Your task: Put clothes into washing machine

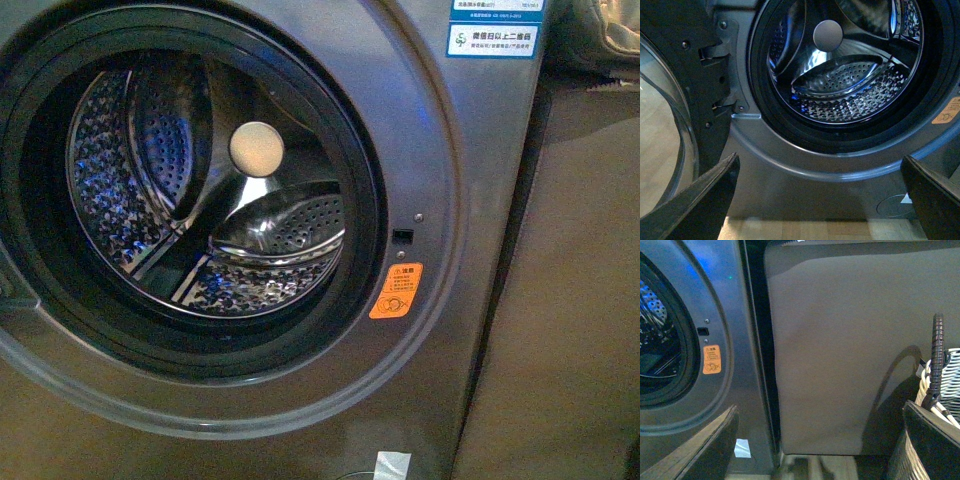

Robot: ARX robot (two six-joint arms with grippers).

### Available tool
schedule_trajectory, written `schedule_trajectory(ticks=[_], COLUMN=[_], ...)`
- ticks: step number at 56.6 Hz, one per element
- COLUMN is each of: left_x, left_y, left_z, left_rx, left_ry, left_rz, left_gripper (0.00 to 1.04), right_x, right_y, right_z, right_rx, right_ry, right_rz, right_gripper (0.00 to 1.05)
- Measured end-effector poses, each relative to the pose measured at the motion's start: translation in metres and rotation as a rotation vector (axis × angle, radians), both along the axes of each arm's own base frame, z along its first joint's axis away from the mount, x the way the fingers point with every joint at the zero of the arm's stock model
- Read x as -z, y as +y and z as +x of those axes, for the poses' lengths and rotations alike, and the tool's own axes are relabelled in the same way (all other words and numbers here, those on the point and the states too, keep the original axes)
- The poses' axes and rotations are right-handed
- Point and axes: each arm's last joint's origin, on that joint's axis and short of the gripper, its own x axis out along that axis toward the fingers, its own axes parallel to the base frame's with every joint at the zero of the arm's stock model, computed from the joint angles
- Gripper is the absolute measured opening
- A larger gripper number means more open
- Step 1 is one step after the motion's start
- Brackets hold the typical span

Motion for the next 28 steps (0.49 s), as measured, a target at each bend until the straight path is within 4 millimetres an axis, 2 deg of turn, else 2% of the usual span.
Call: schedule_trajectory(ticks=[28], left_x=[0.0000], left_y=[0.0000], left_z=[0.0000], left_rx=[0.000], left_ry=[0.000], left_rz=[0.000], left_gripper=[0.98], right_x=[0.0000], right_y=[0.0000], right_z=[0.0000], right_rx=[0.000], right_ry=[0.000], right_rz=[0.000], right_gripper=[0.97])
